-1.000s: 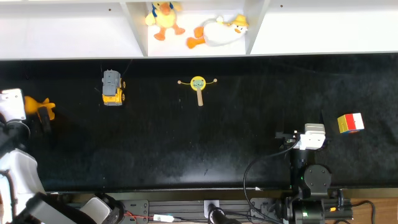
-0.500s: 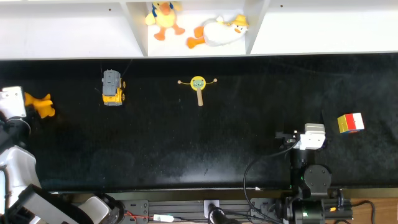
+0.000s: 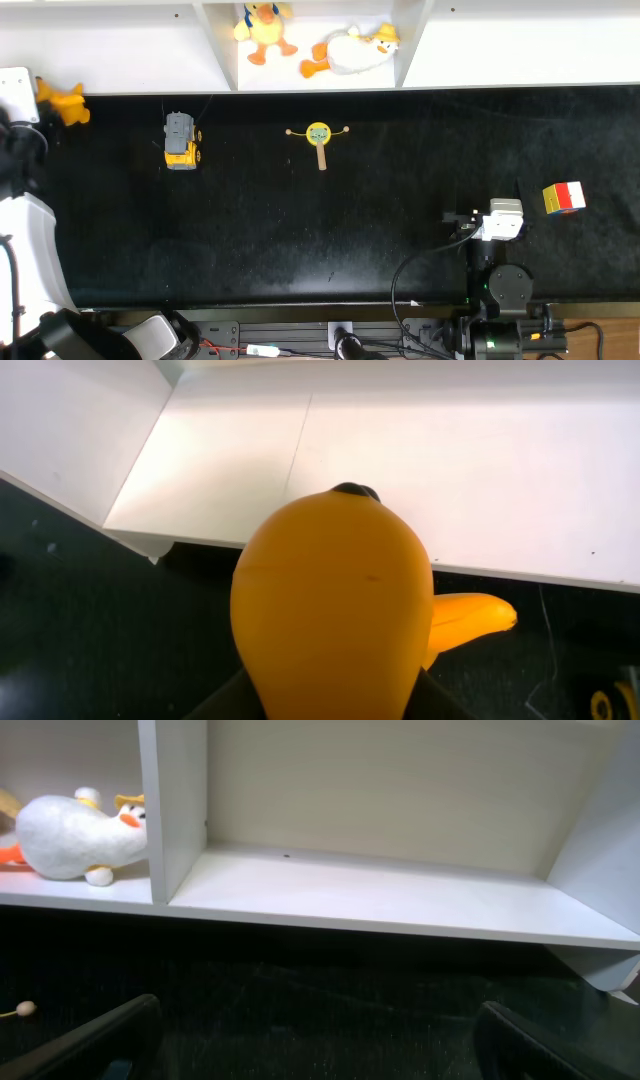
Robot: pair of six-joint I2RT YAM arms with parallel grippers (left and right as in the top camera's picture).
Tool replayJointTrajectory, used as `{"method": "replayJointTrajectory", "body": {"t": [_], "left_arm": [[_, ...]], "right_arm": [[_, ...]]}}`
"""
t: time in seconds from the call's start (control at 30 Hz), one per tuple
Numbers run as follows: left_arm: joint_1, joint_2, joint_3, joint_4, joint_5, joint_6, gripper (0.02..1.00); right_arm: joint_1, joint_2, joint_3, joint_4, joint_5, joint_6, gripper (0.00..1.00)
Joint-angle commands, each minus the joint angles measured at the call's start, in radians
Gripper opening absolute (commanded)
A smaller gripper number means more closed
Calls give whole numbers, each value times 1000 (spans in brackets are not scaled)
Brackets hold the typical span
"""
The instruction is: Store Toys
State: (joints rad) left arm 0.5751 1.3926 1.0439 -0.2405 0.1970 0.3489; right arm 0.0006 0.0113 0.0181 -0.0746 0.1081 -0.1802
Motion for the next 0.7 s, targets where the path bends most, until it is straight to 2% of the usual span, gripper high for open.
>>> {"method": "replayJointTrajectory", "body": {"t": [0.03, 0.2, 0.7], "left_arm": [[-45, 4, 29, 27, -87, -62, 237], [-90, 5, 40, 38, -171, -96, 240], [-132, 167, 214, 27, -221, -118, 235]], "right_arm": [[-3, -7, -13, 5, -4, 0, 996], [-3, -7, -13, 5, -4, 0, 996], [-3, -7, -13, 5, -4, 0, 996]]}}
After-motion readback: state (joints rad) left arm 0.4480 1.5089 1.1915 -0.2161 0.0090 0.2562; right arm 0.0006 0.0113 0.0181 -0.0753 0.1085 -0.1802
